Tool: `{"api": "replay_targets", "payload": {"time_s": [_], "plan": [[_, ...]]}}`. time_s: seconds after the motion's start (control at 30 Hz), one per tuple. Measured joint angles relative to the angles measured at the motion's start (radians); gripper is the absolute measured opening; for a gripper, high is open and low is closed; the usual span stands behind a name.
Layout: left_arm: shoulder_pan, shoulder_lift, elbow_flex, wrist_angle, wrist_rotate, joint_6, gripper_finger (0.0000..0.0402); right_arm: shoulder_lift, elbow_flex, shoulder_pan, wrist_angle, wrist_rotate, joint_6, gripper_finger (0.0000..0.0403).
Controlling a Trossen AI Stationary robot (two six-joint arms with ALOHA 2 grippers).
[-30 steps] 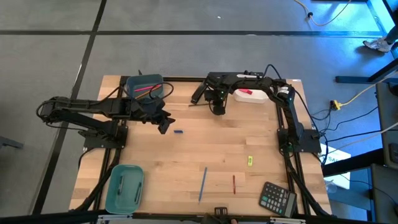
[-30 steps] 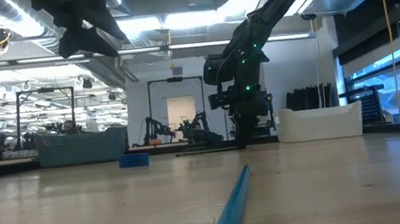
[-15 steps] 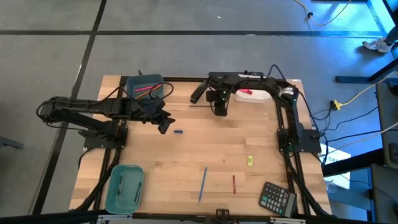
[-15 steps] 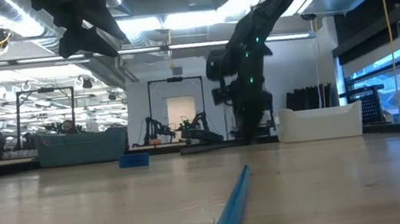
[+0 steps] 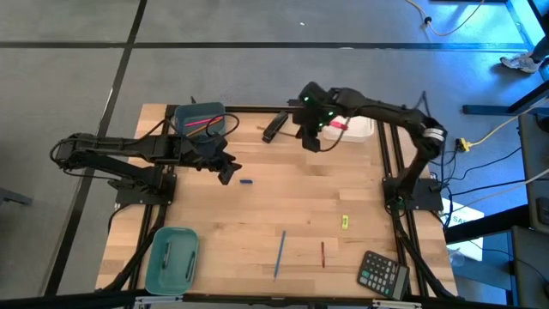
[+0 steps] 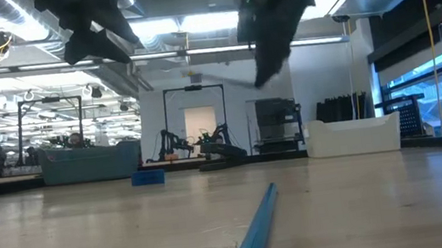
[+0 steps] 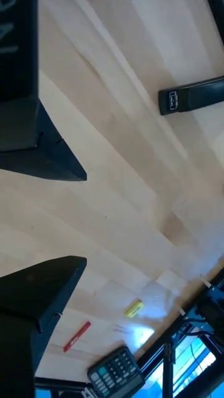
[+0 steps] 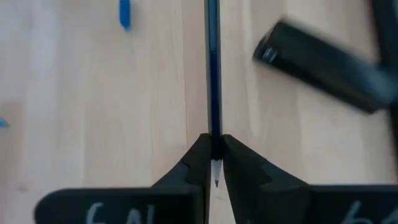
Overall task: Sort crayons/erasers/pens/pencils in bins
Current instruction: Put the black pencil into the blue bin
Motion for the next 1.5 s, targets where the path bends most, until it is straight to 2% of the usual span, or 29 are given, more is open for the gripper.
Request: {"api": "replay_targets", "payload": {"time_s": [0.2,0.47,0.57,0.73,0.97,1.13,1.33,1.5], "plan": [[0.031,0.0,0.0,0.113,-0.012,0.088,0.0202,-0.123,0.001,0.001,0.101,-0.094,0.084,0.004],[0.105,0.0,0.001,0.562,-0.031,0.364,0.0202,-0.177,0.002,0.055,0.282,-0.179,0.204,0.004],[0.125,-0.001,0.001,0.652,-0.029,0.438,0.0202,-0.178,0.002,0.087,0.351,-0.212,0.249,0.004],[0.156,0.0,0.001,0.663,-0.004,0.448,0.0202,-0.179,0.003,0.141,0.464,-0.214,0.291,0.004],[0.159,0.008,0.001,0.775,0.159,0.449,0.0202,-0.176,0.003,0.181,0.517,-0.184,0.301,0.004],[0.151,0.008,0.001,0.789,0.157,0.45,0.0192,-0.176,0.003,0.18,0.534,-0.183,0.316,0.004],[0.151,0.008,0.001,0.789,0.132,0.451,0.016,-0.176,0.003,0.181,0.542,-0.183,0.319,0.004],[0.152,0.008,0.001,0.837,0.117,0.476,0.0154,-0.176,0.003,0.182,0.542,-0.178,0.318,0.004]]}}
